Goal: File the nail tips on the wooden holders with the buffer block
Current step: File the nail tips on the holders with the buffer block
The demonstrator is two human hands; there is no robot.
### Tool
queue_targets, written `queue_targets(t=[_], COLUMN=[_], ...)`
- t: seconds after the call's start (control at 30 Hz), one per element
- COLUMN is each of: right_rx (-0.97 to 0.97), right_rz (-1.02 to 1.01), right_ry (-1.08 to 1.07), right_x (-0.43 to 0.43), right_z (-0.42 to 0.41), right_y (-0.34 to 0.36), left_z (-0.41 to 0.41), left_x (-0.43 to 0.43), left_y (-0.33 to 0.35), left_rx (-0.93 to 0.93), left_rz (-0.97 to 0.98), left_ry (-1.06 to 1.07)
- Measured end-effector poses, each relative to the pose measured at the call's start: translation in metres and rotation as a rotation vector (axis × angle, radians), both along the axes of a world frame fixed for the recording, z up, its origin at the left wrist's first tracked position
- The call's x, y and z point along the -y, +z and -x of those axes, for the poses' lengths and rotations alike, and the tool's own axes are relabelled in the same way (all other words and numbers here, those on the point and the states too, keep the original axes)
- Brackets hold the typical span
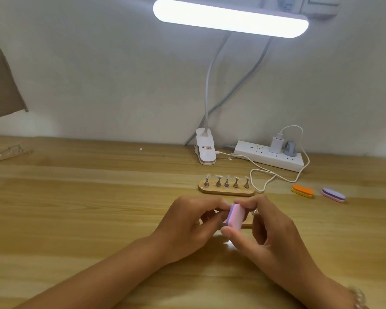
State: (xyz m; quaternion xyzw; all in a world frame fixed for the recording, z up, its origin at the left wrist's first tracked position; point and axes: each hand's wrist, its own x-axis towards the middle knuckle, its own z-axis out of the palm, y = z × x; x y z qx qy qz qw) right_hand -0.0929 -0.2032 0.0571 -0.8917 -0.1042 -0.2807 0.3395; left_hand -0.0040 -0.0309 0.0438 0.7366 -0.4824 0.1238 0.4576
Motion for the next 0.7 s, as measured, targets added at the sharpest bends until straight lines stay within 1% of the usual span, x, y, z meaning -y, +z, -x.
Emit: queue_targets(t=[0.1, 0.23, 0.33, 0.5, 0.57, 0.63, 0.67, 0.7], right_rx=[-0.005, 0.057, 0.063, 0.089, 0.083, 0.071, 0.061, 0.054], right_rz=[-0.062, 0.001, -0.107, -0.136, -0.082, -0.035, -0.055, -0.099], right_ry=[-0.025, -0.058, -0.028, -0.063, -0.047, -0.023, -0.043, -0.078], right_x=[0.0030, 0.0023, 0.0021, -0.0007, -0.0022, -0.0024, -0.0012, 0.0008], right_z=[-0.0020, -0.0017, -0.0011, 0.0008, 0.0017, 0.0007, -0.0008, -0.0022], right_y=[0.0007, 0.0022, 0.0028, 0.0023, 0.0015, 0.0020, 0.0034, 0.0051], left_z=[-0.0010, -0.0006, -0.0011, -0.0010, -0.0007, 0.0003, -0.0002, -0.0012], left_x=[0.0009, 0.0010, 0.0015, 0.0022, 0.0018, 0.0030, 0.0033, 0.0031], left_y=[-0.0006, 0.0004, 0.0010, -0.0001, -0.0003, 0.0004, 0.0006, 0.0012], left_rx=[-0.048, -0.075, -0.076, -0.090, -0.061, 0.011, 0.014, -0.022], left_rz=[0.023, 0.028, 0.035, 0.043, 0.016, -0.012, 0.011, 0.059], left_ry=[-0.007, -0.052, -0.038, 0.001, 0.001, 0.014, 0.025, 0.030])
